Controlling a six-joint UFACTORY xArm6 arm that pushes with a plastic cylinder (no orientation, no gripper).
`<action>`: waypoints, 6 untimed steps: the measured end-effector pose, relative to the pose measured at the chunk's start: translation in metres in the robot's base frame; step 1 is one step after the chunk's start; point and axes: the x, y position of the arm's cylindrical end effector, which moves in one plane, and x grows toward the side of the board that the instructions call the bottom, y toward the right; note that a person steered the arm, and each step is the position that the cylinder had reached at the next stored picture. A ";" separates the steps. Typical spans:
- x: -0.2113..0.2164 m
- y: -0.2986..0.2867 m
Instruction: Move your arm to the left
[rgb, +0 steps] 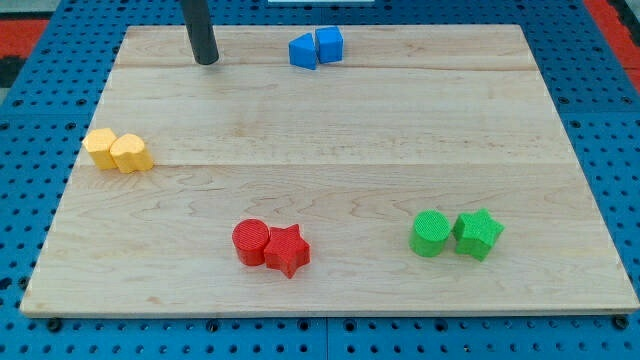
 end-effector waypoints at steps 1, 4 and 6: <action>0.000 0.000; 0.014 -0.001; 0.103 -0.149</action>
